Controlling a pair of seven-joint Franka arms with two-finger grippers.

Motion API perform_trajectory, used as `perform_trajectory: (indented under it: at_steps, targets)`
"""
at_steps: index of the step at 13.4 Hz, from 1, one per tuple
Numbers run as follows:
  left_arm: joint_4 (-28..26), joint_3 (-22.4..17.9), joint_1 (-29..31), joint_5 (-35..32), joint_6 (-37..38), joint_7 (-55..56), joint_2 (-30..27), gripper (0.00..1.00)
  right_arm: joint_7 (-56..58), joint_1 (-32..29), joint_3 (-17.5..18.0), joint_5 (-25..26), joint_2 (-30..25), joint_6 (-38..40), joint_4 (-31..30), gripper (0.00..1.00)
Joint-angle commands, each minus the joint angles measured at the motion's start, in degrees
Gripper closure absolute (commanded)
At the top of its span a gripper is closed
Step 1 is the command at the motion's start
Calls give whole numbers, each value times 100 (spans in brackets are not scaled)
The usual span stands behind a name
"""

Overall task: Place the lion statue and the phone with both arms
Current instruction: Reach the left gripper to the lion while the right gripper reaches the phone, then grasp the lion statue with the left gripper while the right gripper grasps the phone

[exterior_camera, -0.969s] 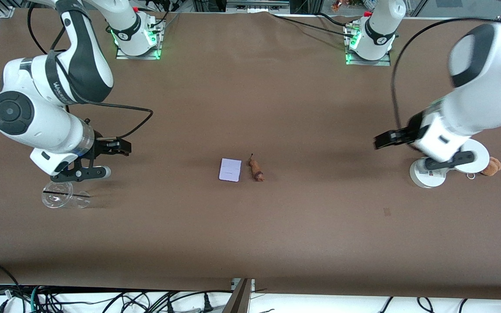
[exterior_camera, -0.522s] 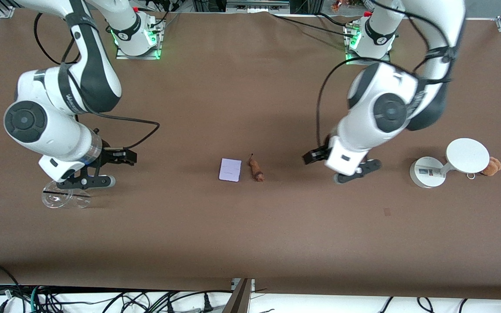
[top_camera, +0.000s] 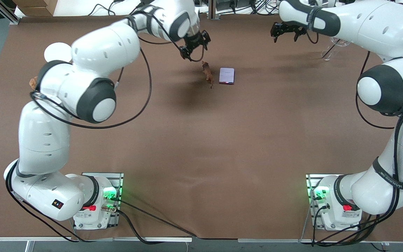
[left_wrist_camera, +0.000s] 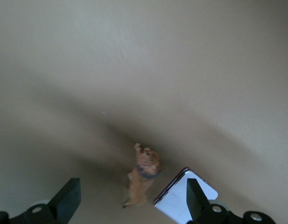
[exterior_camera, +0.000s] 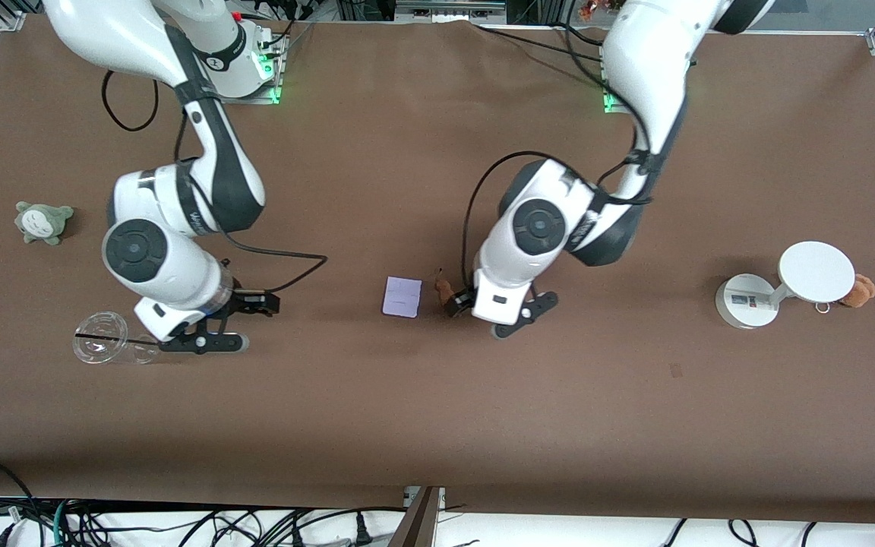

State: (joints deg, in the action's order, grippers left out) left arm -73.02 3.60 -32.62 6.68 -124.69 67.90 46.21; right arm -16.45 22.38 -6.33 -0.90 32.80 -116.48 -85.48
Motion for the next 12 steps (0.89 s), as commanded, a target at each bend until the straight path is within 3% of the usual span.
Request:
perform_trajectory:
  at_steps: [1,7,10,11,12]
  targets:
    - [333,-149,-358,-447,-125,600,414,0,-262,135,-9,29,139,-155,32,0]
    - [324,-140,-579,-914,-274,1208,679,0,-946,574,-9,-24,429,-506,23,0]
    - [324,-140,-570,-897,-293,1129,723,49,-1254,750,-9,-15,525,-656,23,0]
    - [306,-140,-570,-914,-293,1042,732,80,-1307,803,-9,-15,543,-674,32,0]
    - [289,-140,-579,-914,-293,832,732,100,-1325,821,-9,-24,570,-761,23,0]
